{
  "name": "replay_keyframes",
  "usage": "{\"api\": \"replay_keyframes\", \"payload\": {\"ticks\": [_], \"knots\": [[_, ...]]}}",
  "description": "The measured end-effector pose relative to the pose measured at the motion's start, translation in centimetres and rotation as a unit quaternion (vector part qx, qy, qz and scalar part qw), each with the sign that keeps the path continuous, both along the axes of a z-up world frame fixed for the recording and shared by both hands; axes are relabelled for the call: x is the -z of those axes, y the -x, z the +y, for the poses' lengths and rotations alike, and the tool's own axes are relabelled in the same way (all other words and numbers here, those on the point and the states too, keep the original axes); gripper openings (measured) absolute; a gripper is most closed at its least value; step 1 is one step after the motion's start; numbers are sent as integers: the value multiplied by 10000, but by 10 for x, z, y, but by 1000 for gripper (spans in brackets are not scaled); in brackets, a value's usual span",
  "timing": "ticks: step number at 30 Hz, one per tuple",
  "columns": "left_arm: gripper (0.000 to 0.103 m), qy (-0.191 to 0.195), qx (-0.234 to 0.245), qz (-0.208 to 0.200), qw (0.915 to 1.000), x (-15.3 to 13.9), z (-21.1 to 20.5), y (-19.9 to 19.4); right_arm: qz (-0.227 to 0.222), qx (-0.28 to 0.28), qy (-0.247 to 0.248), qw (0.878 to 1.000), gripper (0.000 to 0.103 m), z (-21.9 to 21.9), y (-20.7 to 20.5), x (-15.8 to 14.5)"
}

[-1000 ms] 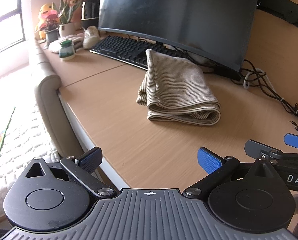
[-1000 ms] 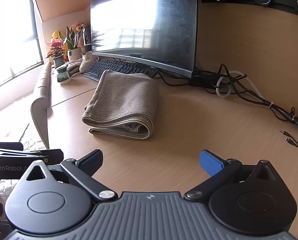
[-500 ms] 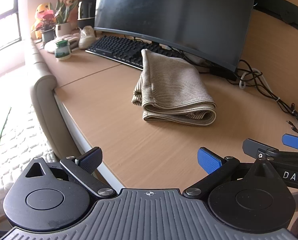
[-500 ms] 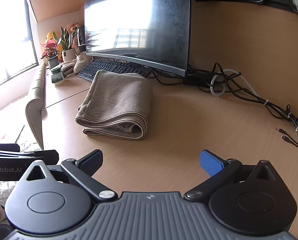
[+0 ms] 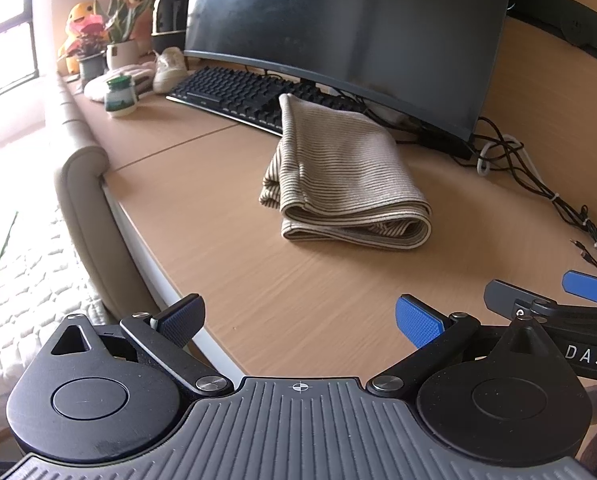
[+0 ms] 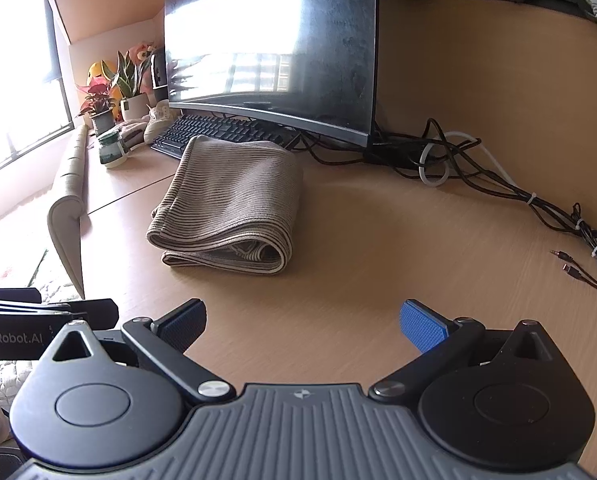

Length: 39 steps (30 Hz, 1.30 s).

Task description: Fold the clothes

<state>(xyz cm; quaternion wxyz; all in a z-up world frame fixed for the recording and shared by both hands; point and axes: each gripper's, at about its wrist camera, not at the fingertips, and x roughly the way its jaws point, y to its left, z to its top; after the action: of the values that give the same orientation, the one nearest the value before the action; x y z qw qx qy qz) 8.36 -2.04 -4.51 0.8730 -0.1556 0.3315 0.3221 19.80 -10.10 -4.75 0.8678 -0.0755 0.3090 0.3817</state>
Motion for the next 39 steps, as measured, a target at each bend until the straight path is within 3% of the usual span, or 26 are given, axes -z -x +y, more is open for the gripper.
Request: {"api": "replay_keyframes", "payload": {"ticks": [39], "knots": [[103, 106, -16, 83, 9999, 4, 3, -1, 46, 17, 90, 9999, 103, 6, 0, 4]]}}
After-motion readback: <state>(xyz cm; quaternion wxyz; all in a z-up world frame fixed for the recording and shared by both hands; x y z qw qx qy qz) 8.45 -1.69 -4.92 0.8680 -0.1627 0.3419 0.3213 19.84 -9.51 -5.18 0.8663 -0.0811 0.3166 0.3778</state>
